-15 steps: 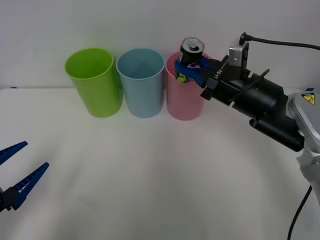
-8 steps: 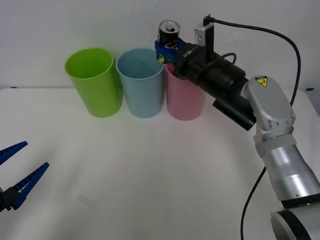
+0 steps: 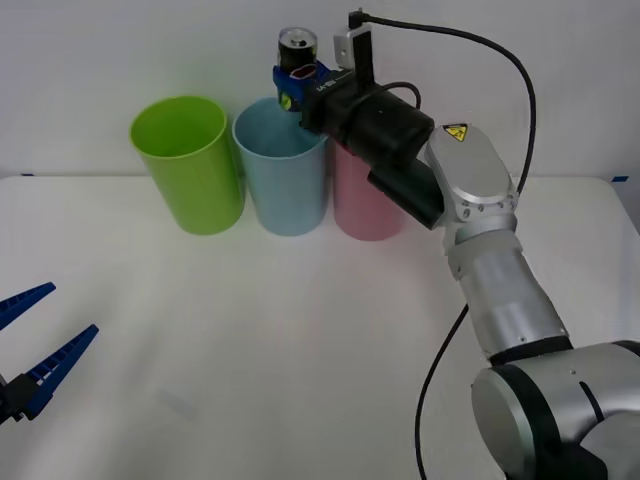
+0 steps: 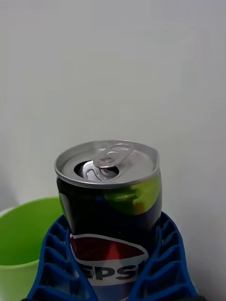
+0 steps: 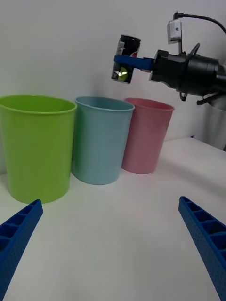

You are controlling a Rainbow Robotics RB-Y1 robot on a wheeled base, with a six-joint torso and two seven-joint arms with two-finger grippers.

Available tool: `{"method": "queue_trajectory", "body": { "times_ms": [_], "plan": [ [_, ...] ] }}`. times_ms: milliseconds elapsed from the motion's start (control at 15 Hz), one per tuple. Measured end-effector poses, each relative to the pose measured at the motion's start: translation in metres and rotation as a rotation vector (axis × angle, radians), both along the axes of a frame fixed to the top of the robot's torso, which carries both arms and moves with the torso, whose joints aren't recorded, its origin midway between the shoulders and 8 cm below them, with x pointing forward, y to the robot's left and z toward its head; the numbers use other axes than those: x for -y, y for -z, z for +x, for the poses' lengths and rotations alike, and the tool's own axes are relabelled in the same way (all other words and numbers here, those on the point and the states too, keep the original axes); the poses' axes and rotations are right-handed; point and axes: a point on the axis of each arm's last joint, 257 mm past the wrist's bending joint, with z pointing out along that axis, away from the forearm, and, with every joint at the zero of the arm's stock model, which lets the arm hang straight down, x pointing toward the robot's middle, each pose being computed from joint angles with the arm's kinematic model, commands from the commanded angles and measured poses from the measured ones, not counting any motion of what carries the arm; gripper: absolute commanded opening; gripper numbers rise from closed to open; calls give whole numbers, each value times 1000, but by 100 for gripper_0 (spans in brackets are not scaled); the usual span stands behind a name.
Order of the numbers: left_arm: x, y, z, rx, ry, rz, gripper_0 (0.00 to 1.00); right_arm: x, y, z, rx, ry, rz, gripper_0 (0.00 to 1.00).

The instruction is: Grasp the object on the table and drop it into the matching bin: aluminum can to the light blue bin, PET bottle to the pink bin.

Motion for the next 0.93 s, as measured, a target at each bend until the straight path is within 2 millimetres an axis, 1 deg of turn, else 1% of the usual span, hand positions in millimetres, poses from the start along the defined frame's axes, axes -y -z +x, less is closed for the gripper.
{"method": "queue_trajectory", "body": {
  "times_ms": [133,267,533,600,667,733,933],
  "plan": [
    [0,0,0,0,0,0,100,-8,0,6,-12,9,-3,0],
    [0,0,0,0,0,0,100,-10,0,11,-16,20,-9,0],
    [0,0,0,0,0,0,100,-12,0,11,-12,19,-18,0],
    [0,0,0,0,0,0,100,-12,0,11,-11,19,-18,9],
    [0,0,0,0,0,0,100,-12,0,11,-10,19,-19,71],
    [0,0,0,0,0,0,100,-12,1,11,-10,20,-21,100],
    [0,0,0,0,0,0,100,-11,1,11,-2,23,-30,100]
  ]
}}
